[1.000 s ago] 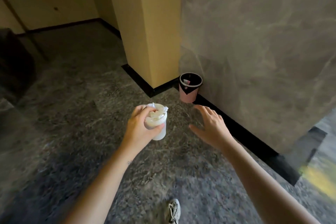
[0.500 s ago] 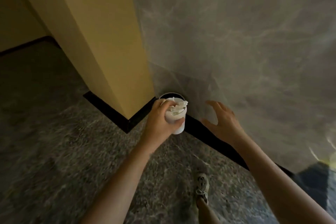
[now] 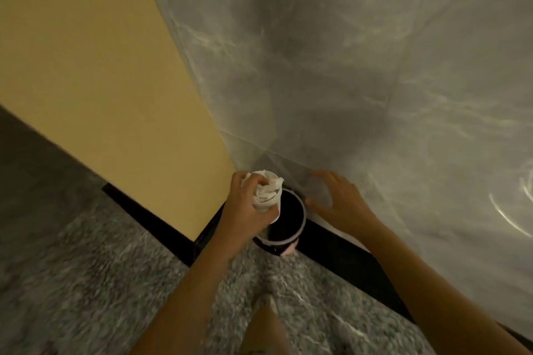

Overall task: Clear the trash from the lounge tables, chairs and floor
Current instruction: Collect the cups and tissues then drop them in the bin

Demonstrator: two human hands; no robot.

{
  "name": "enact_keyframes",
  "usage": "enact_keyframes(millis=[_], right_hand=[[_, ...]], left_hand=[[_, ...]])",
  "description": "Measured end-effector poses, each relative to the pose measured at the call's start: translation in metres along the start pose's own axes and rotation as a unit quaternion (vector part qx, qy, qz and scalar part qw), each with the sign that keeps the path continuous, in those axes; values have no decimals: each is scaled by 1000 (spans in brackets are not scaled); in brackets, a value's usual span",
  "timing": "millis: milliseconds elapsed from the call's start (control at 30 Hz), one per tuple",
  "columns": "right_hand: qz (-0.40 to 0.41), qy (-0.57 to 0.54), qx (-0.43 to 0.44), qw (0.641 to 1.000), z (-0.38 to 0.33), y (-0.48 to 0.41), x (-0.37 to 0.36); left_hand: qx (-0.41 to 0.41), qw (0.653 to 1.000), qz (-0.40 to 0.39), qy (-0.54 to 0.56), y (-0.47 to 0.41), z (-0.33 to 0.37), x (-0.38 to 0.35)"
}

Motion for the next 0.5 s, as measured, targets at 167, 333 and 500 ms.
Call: enact_keyframes(millis=[167,333,500], right_hand=[[7,5,-69,998,26,-85,-44],[36,-48,-184,981,47,-145,-106],[6,-51,-251,967,57,-181,-170]], left_hand=[[-4,997,-80,-10,-109,-88,-25],[-51,979,-190,-59,-184,-168,-67],[-12,971,-235,-49,-207,-243,-102]])
Point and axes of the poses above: each hand's wrist, its own y-axis away from the middle knuckle, its own x-axis out of the back of the hand, z = x × y, the point moved 7 cm from there along -y, towards the middle knuckle, and after that the axes turned 11 degrees about y, right-handed, at the moved point
